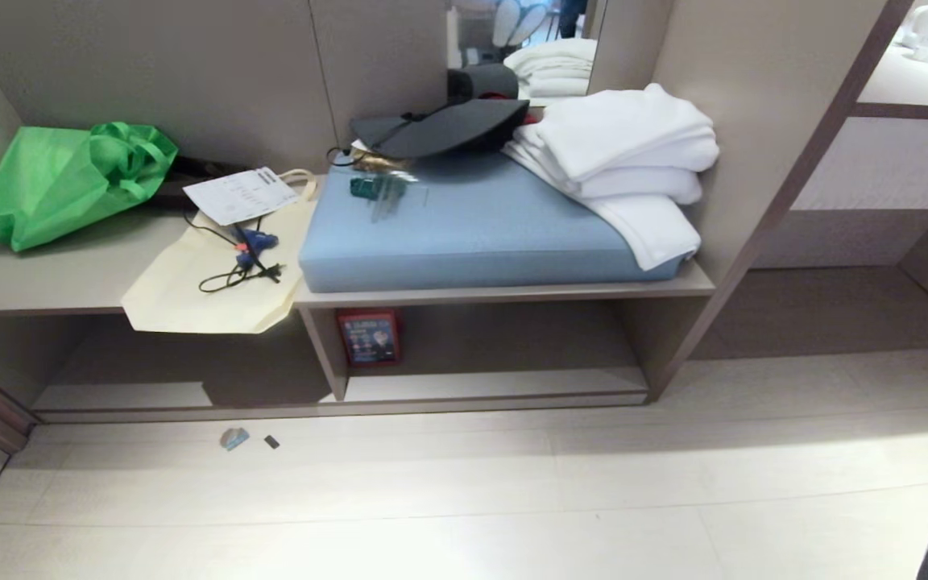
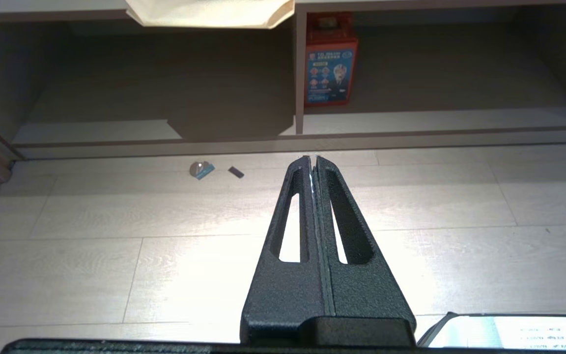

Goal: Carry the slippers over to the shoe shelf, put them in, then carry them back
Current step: Place the slippers into the shoe cabinet

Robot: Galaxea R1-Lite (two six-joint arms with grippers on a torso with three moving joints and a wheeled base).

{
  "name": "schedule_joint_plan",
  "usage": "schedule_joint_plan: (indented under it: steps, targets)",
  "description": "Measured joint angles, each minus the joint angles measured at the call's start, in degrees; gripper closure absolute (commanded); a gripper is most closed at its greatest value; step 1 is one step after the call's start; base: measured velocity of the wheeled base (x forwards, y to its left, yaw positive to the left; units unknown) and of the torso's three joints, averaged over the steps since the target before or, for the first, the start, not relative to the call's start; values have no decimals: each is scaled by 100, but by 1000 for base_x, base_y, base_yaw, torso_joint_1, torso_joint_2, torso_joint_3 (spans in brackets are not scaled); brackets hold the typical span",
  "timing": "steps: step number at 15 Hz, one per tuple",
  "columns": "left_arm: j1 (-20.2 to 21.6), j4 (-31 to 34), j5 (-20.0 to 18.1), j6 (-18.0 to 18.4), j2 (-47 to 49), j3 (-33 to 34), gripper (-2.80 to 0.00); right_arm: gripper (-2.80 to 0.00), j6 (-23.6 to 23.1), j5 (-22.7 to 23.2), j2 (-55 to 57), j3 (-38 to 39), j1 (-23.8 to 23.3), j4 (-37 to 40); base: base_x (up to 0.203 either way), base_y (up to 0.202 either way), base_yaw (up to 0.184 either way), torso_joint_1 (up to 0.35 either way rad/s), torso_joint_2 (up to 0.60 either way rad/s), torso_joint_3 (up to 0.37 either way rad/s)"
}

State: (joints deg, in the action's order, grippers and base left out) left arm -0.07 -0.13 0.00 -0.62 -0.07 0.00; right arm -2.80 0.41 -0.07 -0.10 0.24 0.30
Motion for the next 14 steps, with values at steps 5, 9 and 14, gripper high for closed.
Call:
schedule_joint_plan:
  steps: [5,9,14]
  targets:
    - [-2,-2,0,4,0,0,0,0,5,0,0,0,0,-12,0,0,0,3,3,-200]
    - [-2,-2,0,4,0,0,0,0,2,0,0,10,0,-15,0,0,0,5,4,-198]
    - [-2,-2,-2,2,0,0,0,0,9,-1,0,10,0,-15,0,0,0,4,1,-197]
